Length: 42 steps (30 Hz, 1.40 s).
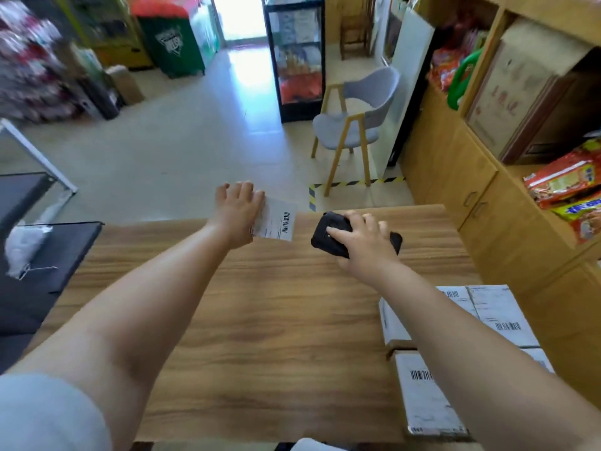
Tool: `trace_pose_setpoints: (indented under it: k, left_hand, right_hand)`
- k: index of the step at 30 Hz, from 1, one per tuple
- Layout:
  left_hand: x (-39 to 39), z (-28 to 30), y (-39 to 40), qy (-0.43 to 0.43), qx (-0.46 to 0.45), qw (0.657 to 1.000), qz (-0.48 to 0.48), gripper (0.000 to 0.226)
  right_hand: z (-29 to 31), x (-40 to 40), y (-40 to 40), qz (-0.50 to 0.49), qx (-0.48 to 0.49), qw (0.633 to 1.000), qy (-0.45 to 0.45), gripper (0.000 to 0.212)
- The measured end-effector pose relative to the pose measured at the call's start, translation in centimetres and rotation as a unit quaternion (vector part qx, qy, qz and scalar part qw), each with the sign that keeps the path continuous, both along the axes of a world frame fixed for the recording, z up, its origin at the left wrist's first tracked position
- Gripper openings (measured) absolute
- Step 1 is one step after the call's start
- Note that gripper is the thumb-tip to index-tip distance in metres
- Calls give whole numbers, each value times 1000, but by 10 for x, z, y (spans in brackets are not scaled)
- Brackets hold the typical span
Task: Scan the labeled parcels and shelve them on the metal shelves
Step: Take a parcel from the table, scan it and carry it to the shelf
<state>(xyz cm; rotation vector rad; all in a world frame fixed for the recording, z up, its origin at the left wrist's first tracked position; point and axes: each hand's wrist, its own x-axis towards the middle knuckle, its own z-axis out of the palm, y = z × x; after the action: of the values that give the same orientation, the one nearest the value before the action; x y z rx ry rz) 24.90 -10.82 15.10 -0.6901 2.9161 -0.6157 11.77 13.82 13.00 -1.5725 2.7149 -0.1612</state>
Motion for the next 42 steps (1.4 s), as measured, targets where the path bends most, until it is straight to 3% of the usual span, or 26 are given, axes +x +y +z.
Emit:
trace_pose_setpoints:
  k: [6, 9, 13, 16, 18, 21, 24, 29, 32, 34, 42]
  left_hand:
    - [23, 14, 1, 4, -27, 999, 33, 93]
    - [36, 14, 3, -2, -36, 998, 58, 96]
    - [62, 6, 11, 22, -9, 994, 110, 98]
    - [100, -10, 30, 84, 55, 977, 189, 101]
    - [135, -27, 51, 163, 112, 938, 285, 97]
    - [190, -53, 83, 266, 189, 836, 442, 90]
    - [249, -67, 106, 343, 210, 739, 541, 93]
    - [370, -67, 124, 444, 161, 566, 676, 104]
    - [461, -59, 129, 493, 120, 483, 714, 100]
    - [527, -47, 125, 505, 98, 453, 729, 97]
    - [774, -11, 91, 519, 3, 394, 759, 85]
  right_hand:
    - [17, 9, -9, 51, 25, 996, 65, 54]
    - [16, 15, -9, 81, 29, 995, 55, 54]
    - [6, 22, -11, 97, 21, 995, 10, 58]
    - [-1, 41, -23, 71, -40, 990, -117, 56]
    - [-5, 67, -40, 48, -105, 969, -217, 55]
    - [-12, 123, -71, 62, -144, 938, -308, 57]
    - [-16, 191, -100, 90, -129, 914, -373, 56]
    - [-11, 321, -134, 185, -80, 903, -379, 59]
    - [-1, 406, -149, 250, -59, 894, -367, 59]
    - [7, 470, -162, 286, -60, 882, -370, 58]
    - [36, 727, -227, 384, -66, 841, -375, 61]
